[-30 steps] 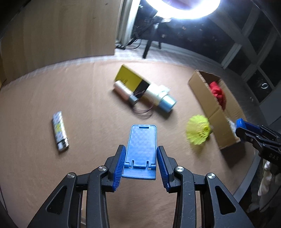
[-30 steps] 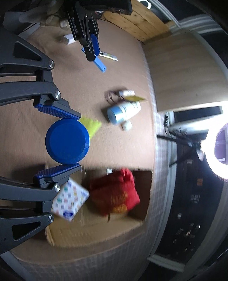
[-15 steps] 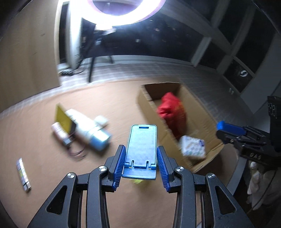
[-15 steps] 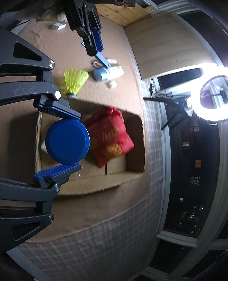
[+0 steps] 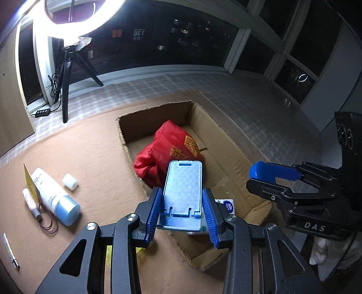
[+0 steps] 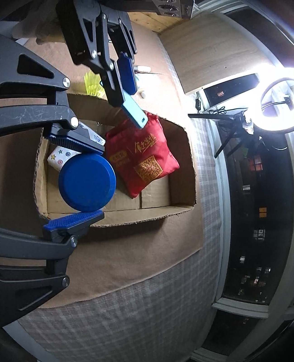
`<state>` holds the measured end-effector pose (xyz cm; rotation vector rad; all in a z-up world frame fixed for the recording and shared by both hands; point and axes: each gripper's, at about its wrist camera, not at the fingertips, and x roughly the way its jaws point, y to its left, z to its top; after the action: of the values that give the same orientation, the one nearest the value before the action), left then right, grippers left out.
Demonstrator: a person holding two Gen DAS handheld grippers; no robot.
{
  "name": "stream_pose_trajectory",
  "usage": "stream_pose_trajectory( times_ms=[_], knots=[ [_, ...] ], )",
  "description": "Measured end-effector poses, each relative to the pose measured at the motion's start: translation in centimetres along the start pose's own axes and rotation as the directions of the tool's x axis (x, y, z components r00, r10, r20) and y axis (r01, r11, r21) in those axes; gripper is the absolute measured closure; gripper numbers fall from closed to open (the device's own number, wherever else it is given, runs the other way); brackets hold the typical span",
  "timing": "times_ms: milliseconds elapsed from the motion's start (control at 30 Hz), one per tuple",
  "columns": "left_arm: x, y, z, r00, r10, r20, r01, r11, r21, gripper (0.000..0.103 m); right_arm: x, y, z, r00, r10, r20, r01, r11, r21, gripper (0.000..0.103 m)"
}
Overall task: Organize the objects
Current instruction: 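Lower the phone stand and lid into the box and open both tools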
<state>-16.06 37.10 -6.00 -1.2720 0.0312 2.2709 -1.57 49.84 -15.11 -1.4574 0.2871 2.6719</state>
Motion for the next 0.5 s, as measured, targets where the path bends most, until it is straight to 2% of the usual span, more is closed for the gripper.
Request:
stream_pose_trajectory(
  times_ms=[100, 133, 167, 200, 233, 500],
  knots=[
    [0.7, -0.4, 0.2, 1.0, -0.007, -0.011, 0.007, 1.0, 0.009, 0.063, 0.1, -0.3, 0.2, 1.0, 0.015, -0.002, -0.015, 1.0, -0.001, 0.056],
    [0.9, -0.5, 0.2, 1.0, -0.013, -0.016, 0.013, 1.0, 0.014, 0.062, 0.2, -0.4, 0.2, 1.0, 0.024, -0.002, -0.024, 1.0, 0.002, 0.051],
    [1.0, -0.5, 0.3, 1.0, -0.013, -0.019, 0.013, 1.0, 0.012, 0.055, 0.1, -0.6, 0.3, 0.999, 0.035, -0.003, -0.035, 0.999, 0.007, 0.046],
    [1.0, -0.4, 0.3, 1.0, -0.009, -0.018, 0.009, 1.0, 0.005, 0.042, 0.0, -0.7, 0.3, 0.999, 0.043, 0.002, -0.043, 0.999, 0.013, 0.043],
    [1.0, -0.3, 0.3, 1.0, -0.004, -0.012, 0.004, 1.0, -0.006, 0.039, -0.1, -0.8, 0.4, 0.999, 0.045, 0.006, -0.045, 0.999, 0.014, 0.042],
    [-1.0, 1.9, -0.3, 1.0, 0.025, 0.017, -0.024, 0.999, -0.049, 0.039, -0.3, -0.5, 0.3, 0.998, 0.064, 0.008, -0.065, 0.998, 0.022, 0.042]
  ],
)
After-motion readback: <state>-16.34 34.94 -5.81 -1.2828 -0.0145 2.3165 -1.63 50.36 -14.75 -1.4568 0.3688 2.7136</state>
